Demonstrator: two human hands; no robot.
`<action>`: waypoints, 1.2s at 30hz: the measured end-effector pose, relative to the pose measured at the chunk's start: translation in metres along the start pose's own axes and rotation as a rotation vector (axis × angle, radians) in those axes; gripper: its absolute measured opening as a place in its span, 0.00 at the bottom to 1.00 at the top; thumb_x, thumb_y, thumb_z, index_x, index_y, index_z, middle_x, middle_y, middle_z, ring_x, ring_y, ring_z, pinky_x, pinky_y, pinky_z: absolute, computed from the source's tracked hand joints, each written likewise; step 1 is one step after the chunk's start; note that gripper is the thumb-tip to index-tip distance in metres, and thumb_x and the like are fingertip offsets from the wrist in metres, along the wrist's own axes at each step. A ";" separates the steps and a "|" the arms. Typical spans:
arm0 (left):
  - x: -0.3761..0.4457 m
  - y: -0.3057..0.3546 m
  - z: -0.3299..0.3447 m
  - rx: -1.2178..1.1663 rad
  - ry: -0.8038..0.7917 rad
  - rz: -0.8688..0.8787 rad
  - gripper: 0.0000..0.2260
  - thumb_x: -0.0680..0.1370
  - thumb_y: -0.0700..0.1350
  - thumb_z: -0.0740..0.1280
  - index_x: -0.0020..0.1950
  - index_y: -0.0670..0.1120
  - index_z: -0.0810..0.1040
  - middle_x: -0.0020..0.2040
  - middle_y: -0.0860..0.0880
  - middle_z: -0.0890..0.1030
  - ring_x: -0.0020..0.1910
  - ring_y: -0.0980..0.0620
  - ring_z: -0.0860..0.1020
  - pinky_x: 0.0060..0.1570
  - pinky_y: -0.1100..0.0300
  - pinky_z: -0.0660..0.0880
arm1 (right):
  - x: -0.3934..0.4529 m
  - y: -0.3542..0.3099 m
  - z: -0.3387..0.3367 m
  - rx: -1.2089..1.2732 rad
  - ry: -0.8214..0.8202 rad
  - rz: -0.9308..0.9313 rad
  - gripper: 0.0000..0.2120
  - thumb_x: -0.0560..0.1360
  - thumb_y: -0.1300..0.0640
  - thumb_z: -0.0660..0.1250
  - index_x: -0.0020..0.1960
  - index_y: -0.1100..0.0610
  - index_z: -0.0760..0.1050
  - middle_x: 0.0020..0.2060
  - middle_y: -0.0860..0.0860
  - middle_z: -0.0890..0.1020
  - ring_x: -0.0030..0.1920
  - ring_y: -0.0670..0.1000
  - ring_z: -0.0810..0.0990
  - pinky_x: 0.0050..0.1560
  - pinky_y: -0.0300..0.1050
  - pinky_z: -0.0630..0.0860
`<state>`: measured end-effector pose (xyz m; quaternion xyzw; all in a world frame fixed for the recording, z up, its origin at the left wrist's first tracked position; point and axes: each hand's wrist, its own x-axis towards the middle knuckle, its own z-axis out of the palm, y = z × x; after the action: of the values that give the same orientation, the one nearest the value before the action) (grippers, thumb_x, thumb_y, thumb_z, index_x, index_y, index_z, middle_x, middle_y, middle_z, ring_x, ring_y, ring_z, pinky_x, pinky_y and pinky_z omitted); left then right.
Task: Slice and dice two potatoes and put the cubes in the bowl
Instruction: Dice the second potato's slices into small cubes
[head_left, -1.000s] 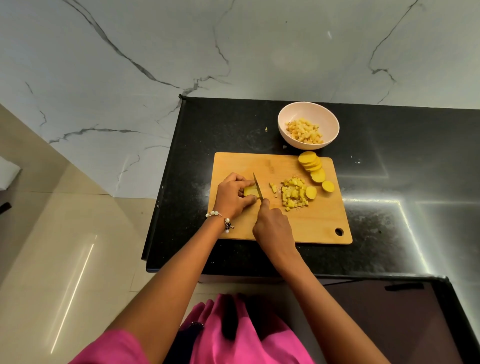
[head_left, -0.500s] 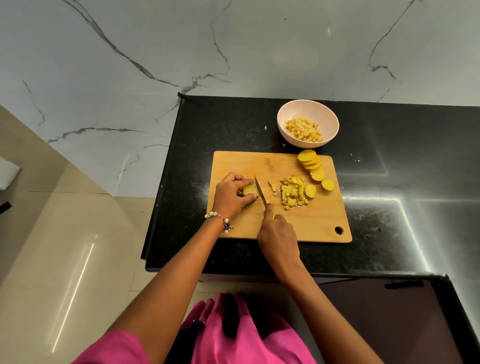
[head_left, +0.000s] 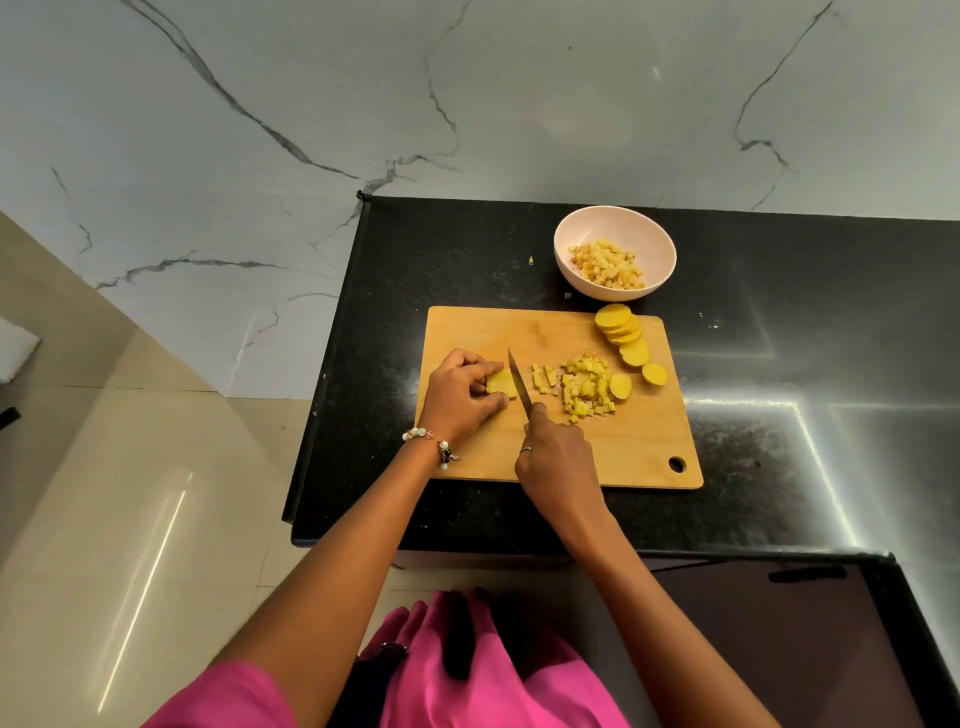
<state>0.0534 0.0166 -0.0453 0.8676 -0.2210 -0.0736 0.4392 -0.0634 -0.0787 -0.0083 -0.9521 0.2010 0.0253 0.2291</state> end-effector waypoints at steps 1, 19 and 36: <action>0.000 0.000 0.000 0.000 0.001 0.001 0.21 0.69 0.43 0.76 0.61 0.45 0.79 0.51 0.51 0.74 0.42 0.57 0.73 0.42 0.78 0.70 | 0.000 -0.002 0.001 -0.015 -0.009 0.001 0.23 0.79 0.61 0.53 0.73 0.60 0.59 0.49 0.62 0.79 0.48 0.63 0.77 0.39 0.48 0.67; 0.003 -0.001 0.002 -0.012 0.014 0.012 0.19 0.69 0.42 0.75 0.59 0.43 0.80 0.50 0.52 0.73 0.43 0.55 0.74 0.43 0.76 0.71 | 0.000 -0.018 0.014 -0.172 0.013 -0.034 0.26 0.77 0.66 0.51 0.75 0.65 0.52 0.51 0.62 0.77 0.47 0.62 0.78 0.39 0.46 0.63; 0.000 -0.002 0.000 -0.054 0.021 0.014 0.20 0.68 0.43 0.76 0.59 0.43 0.80 0.50 0.52 0.74 0.42 0.57 0.74 0.44 0.75 0.72 | -0.008 0.016 -0.001 -0.134 -0.015 0.133 0.28 0.78 0.63 0.52 0.77 0.60 0.50 0.55 0.62 0.75 0.52 0.63 0.76 0.47 0.52 0.71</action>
<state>0.0535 0.0175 -0.0467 0.8545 -0.2204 -0.0675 0.4655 -0.0768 -0.0893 -0.0132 -0.9497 0.2597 0.0609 0.1642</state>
